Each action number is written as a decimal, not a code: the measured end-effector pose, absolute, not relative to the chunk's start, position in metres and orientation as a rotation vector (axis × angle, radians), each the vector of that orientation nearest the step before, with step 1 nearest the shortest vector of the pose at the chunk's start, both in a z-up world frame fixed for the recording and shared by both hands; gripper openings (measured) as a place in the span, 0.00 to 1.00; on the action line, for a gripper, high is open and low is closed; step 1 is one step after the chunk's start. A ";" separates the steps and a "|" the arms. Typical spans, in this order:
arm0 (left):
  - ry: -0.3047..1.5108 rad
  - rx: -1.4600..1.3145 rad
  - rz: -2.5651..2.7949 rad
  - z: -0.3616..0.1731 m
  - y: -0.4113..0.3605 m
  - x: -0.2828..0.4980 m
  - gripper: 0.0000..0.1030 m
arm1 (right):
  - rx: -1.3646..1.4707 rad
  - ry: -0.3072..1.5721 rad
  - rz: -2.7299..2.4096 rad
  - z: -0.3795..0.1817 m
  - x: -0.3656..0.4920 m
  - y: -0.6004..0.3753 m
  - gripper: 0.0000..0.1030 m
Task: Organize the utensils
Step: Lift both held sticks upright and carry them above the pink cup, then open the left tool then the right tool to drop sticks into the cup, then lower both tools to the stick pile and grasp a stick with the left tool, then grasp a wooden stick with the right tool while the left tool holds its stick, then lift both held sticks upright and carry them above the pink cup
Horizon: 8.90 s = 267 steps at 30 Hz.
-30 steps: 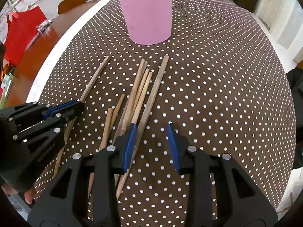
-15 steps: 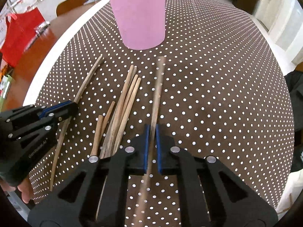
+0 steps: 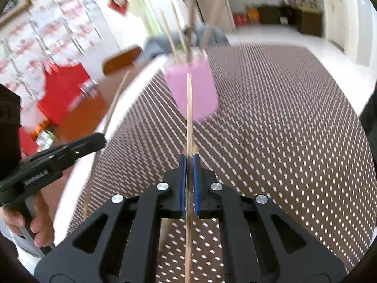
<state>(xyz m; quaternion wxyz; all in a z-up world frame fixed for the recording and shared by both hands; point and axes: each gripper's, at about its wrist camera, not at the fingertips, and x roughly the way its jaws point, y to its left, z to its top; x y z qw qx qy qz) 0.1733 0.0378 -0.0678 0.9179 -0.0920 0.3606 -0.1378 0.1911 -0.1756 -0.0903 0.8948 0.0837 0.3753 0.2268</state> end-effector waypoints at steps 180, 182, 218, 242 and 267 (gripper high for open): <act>1.058 0.039 -0.135 -0.158 0.011 0.181 0.07 | 0.076 0.928 0.426 -0.140 0.163 -0.168 0.49; 1.057 0.030 -0.133 -0.158 0.013 0.180 0.07 | 0.066 0.954 0.429 -0.143 0.168 -0.160 0.46; 1.093 0.012 -0.091 -0.161 0.019 0.212 0.07 | -0.057 1.148 0.340 -0.147 0.237 -0.120 0.28; 1.006 -0.120 -0.148 -0.140 0.032 0.199 0.06 | -0.025 1.064 0.358 -0.131 0.239 -0.143 0.06; 0.106 -0.187 -0.329 -0.011 0.012 0.139 0.06 | 0.154 0.402 0.474 0.002 0.165 -0.190 0.06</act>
